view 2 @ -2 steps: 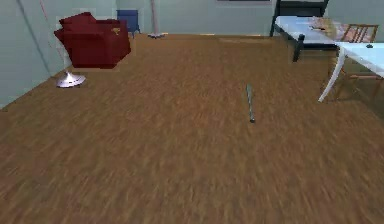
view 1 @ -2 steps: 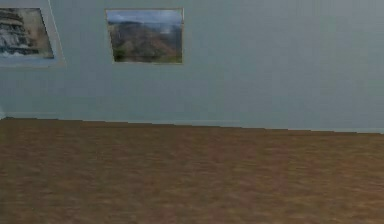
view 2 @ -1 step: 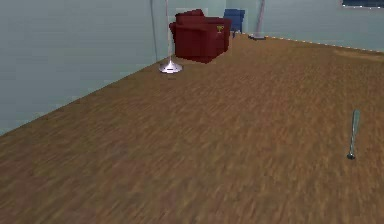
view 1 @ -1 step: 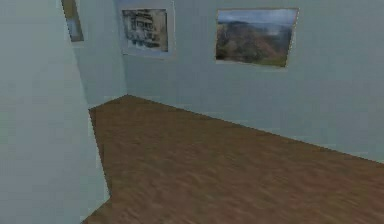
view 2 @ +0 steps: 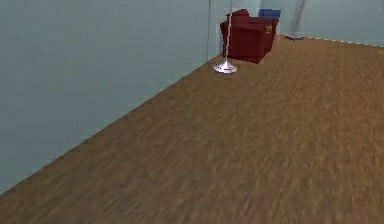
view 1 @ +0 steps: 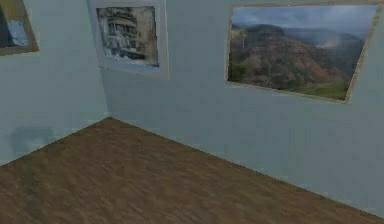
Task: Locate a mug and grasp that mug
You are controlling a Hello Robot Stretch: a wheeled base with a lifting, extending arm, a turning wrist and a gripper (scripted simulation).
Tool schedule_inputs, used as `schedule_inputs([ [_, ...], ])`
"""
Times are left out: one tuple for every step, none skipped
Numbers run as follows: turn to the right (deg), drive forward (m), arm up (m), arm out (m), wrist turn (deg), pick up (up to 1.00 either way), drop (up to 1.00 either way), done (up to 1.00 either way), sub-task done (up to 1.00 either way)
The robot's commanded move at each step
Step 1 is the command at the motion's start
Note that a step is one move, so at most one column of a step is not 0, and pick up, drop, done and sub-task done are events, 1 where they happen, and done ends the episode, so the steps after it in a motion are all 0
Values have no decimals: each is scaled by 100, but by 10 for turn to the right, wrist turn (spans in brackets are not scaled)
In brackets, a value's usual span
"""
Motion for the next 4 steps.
schedule_inputs([
  [-30,0,0,0,0,0,0,0,0],
  [0,20,0,0,0,0,0,0,0],
  [-60,0,0,0,0,0,0,0,0],
  [0,50,0,0,0,0,0,0,0],
])
